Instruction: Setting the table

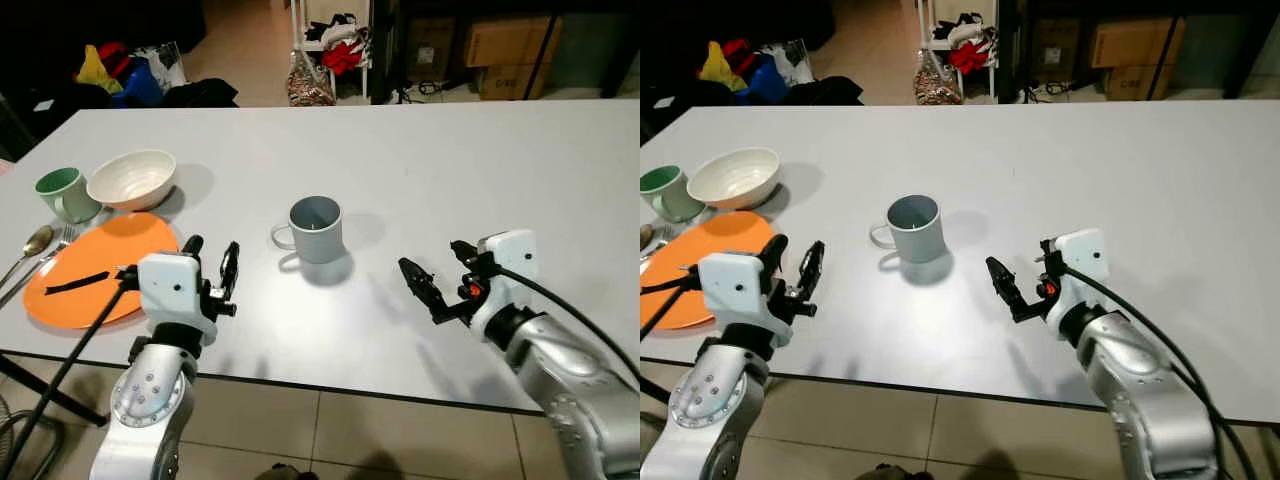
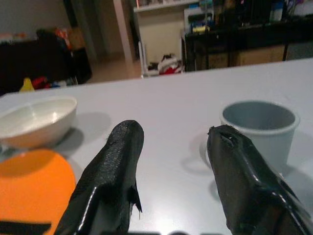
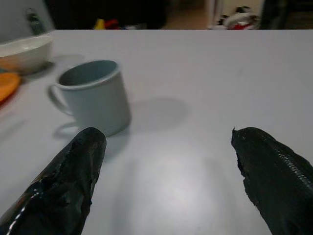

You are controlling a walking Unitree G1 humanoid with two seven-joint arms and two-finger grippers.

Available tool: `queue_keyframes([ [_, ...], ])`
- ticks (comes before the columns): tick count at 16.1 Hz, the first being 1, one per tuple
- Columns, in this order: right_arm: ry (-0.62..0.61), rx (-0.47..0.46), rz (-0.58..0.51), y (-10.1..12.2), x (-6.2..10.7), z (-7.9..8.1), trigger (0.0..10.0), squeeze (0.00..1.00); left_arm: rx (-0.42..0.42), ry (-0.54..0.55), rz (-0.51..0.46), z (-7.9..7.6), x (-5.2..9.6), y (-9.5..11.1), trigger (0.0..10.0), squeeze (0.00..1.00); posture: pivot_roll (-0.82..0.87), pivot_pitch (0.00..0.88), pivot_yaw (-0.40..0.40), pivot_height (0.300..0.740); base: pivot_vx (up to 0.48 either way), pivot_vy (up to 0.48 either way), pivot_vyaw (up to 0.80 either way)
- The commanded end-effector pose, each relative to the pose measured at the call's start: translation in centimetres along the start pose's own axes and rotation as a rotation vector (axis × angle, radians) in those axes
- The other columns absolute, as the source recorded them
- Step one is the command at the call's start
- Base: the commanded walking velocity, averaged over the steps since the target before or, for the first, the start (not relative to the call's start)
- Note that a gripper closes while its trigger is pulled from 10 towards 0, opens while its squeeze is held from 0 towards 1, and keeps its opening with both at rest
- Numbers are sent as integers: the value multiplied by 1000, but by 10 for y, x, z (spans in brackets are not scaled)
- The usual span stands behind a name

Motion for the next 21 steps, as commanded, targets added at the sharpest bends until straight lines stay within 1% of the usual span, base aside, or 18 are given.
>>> queue_keyframes([
  [1, -12, 8, 20, -8, -2, 1, 10000, 0, -15, -1, 23, -1, 3, -1, 10000, 0, -84, 0, 123, 740, 0, 0, 0],
  [2, 14, 5, 42, -11, -2, 9, 10000, 0, -24, -14, 50, -4, 7, -1, 10000, 0, -70, 0, 104, 740, -285, 0, 0],
  [3, 19, 11, 55, -13, -2, 10, 10000, 0, -21, -12, 56, -3, 8, 0, 10000, 0, -71, 0, 103, 740, -304, 0, 0],
  [4, 23, 35, 70, -16, -2, 10, 10000, 0, -18, 0, 66, -1, 9, -1, 10000, 0, -66, 0, 96, 740, -307, 0, 0],
  [7, 7, 39, 81, -18, -2, 6, 10000, 0, -20, 11, 85, 1, 13, -2, 10000, 0, -65, 0, 91, 740, -306, 0, 0],
  [9, 16, 42, 92, -20, -2, 6, 10000, 0, -30, 16, 87, 3, 15, -1, 10000, 0, -57, 0, 86, 740, -272, 0, 0],
  [10, 36, 62, 104, -23, -2, 9, 10000, 0, -43, 18, 96, 4, 14, -1, 10000, 0, -55, 0, 83, 740, 0, 0, 0],
  [11, 56, 54, 114, -24, -2, 11, 10000, 0, -50, 18, 100, 5, 14, -1, 10000, 0, -54, 0, 82, 740, 0, 0, 0],
  [13, 92, 53, 119, -25, -1, 16, 10000, 0, -57, 16, 99, 6, 16, 0, 10000, 0, -47, 0, 81, 740, 0, 0, 800],
  [14, 121, 53, 127, -27, 0, 18, 10000, 0, -74, 3, 91, 5, 18, 2, 10000, 0, -45, 0, 79, 740, 0, 0, 800],
  [15, 153, 30, 123, -27, 0, 22, 10000, 0, -90, 4, 95, 5, 20, 3, 10000, 0, -41, 0, 80, 740, 0, 0, 800],
  [16, 166, 27, 120, -27, 1, 24, 10000, 0, -93, 5, 97, 5, 22, 3, 10000, 0, -39, 0, 79, 740, 0, 0, 800],
  [18, 176, 31, 110, -28, 1, 24, 10000, 0, -98, 8, 113, 5, 27, 1, 10000, 0, -32, 0, 78, 740, 0, 0, 800],
  [21, 157, 29, 74, -30, 0, 23, 10000, 0, -101, 18, 127, 6, 34, -1, 10000, 0, -20, 0, 79, 740, 0, 0, 800],
])
Point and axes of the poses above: a point about 5 cm out from each wrist's last joint towards the gripper, its own x axis pointing back from the gripper into the wrist, its own y axis along the axis of the wrist's last joint, z = x × y, the point moved 1 cm from there along -x, pointing out of the wrist towards the gripper, and after that the axes turned 13 degrees about -x, right-handed, at the moved point
